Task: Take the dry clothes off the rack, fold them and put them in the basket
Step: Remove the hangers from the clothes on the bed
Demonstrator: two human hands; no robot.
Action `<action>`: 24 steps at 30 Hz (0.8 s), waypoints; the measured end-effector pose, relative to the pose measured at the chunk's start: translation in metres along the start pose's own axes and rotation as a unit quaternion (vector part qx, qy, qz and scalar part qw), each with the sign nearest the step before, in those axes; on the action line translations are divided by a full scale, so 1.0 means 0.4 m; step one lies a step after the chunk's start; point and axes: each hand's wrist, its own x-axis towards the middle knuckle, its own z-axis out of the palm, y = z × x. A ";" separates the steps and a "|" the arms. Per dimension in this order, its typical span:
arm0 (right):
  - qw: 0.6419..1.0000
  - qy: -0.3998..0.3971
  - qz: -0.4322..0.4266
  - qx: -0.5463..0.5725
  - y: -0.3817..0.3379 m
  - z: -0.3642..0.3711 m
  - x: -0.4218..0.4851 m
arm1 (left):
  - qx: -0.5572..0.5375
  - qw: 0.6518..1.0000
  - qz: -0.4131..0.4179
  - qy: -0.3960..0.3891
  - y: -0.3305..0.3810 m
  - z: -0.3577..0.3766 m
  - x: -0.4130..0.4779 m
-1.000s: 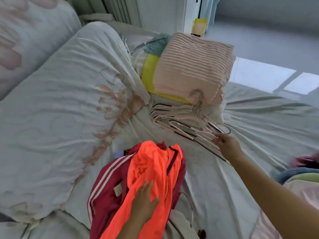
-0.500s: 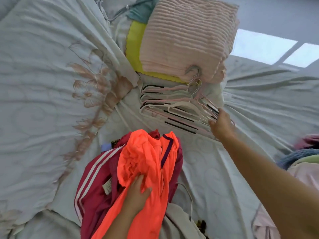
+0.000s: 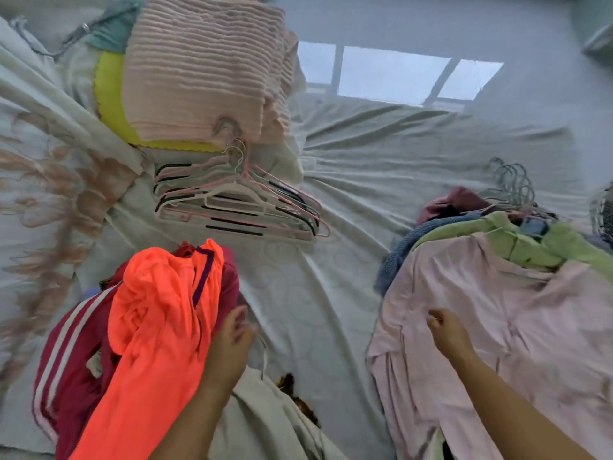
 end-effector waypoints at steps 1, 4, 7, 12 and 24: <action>1.000 0.011 -0.003 0.002 0.027 -0.037 0.014 | -0.040 0.999 -0.009 -0.007 0.020 0.046 -0.026; 0.999 0.042 -0.028 0.014 0.086 -0.154 0.070 | -0.117 0.992 -0.031 -0.023 0.061 0.185 -0.099; 0.997 0.052 -0.050 0.002 0.143 -0.269 0.156 | -0.148 0.987 -0.053 -0.036 0.078 0.336 -0.160; 0.991 0.090 -0.079 -0.059 0.228 -0.443 0.327 | -0.167 0.980 -0.097 -0.055 0.076 0.597 -0.248; 0.973 0.058 -0.123 -0.186 0.198 -0.512 0.542 | -0.076 0.983 -0.160 -0.040 -0.021 0.690 -0.401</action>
